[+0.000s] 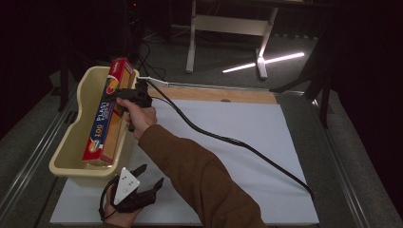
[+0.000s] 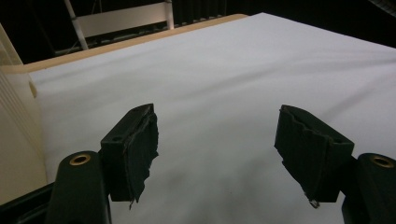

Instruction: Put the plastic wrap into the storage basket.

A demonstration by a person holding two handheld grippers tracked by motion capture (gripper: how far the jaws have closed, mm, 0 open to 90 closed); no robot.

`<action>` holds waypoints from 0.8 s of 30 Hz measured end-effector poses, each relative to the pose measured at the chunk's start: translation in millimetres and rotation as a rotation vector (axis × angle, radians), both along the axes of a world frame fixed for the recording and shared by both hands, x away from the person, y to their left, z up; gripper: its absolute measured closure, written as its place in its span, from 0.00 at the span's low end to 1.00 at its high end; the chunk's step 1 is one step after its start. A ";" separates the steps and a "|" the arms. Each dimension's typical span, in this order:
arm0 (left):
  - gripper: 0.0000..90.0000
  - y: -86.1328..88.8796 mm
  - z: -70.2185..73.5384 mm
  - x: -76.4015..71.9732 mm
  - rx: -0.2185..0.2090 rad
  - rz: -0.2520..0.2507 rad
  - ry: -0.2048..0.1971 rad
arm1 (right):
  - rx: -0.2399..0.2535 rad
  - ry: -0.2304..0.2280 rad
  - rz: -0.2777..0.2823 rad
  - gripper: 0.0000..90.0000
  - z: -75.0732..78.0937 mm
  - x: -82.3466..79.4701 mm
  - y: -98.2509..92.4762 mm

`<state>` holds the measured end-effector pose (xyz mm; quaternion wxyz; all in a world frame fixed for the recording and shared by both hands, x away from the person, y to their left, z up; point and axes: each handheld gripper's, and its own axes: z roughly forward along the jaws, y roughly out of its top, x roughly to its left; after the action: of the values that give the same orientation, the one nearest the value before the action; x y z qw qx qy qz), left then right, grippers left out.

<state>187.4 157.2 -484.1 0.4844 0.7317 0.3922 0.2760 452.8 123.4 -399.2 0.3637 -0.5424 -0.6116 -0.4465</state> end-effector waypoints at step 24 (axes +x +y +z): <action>0.34 2.4 1.2 -2.9 -0.011 0.006 -0.016 | -0.078 -0.011 -0.015 0.44 -9.6 -8.3 5.0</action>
<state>184.5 159.6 -482.9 0.4905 0.7257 0.3921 0.2811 444.4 128.4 -408.8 0.3355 -0.5582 -0.6267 -0.4279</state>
